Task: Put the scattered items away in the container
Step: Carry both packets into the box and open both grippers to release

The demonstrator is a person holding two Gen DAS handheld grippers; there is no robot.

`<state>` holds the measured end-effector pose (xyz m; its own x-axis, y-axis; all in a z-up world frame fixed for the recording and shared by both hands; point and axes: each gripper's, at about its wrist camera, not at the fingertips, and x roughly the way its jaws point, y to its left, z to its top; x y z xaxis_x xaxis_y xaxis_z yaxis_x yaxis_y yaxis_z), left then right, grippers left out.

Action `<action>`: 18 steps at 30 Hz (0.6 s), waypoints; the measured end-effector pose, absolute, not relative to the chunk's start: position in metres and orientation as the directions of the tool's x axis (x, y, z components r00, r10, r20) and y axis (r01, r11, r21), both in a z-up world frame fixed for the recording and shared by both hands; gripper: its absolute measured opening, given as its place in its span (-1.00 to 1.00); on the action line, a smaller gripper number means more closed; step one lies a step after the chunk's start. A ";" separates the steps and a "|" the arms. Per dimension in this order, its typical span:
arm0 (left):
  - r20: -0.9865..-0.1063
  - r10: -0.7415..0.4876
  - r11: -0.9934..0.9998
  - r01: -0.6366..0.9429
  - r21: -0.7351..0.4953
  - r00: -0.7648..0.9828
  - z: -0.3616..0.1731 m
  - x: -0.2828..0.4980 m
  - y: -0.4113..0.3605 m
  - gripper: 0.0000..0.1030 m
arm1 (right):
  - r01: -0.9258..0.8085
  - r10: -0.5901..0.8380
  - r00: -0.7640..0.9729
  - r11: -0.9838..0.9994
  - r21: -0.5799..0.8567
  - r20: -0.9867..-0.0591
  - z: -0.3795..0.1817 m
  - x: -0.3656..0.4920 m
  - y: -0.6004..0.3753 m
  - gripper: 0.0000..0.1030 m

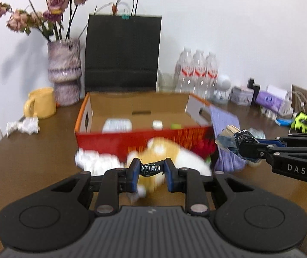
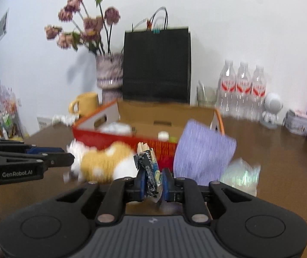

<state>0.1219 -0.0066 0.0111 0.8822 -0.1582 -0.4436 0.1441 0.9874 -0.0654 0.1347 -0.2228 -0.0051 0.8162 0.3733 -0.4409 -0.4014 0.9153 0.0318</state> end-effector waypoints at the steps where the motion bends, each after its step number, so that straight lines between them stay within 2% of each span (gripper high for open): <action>1: -0.431 -0.160 0.987 0.145 -0.069 0.888 0.016 0.128 -0.006 -0.52 | -0.401 0.374 0.822 0.916 0.030 -0.429 0.000 0.141 -0.221 -0.72; 5: -0.387 -0.166 0.986 0.140 -0.094 0.907 0.032 0.161 -0.003 -0.52 | -0.396 0.378 0.838 0.918 0.037 -0.393 0.015 0.176 -0.212 -0.72; 10: -0.354 -0.182 0.980 0.141 -0.140 0.917 0.037 0.214 -0.002 -0.52 | -0.385 0.375 0.841 0.921 0.057 -0.391 0.017 0.232 -0.199 -0.72; 18: -0.398 -0.162 0.981 0.102 -0.168 0.903 0.016 0.299 0.003 -0.52 | -0.392 0.385 0.814 0.917 0.078 -0.436 -0.006 0.309 -0.185 -0.72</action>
<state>0.2985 0.0027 0.0162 0.9027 -0.1622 -0.3984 0.1021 0.9805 -0.1678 0.3092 -0.1854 -0.0055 0.8137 0.3848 -0.4358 -0.3917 0.9168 0.0782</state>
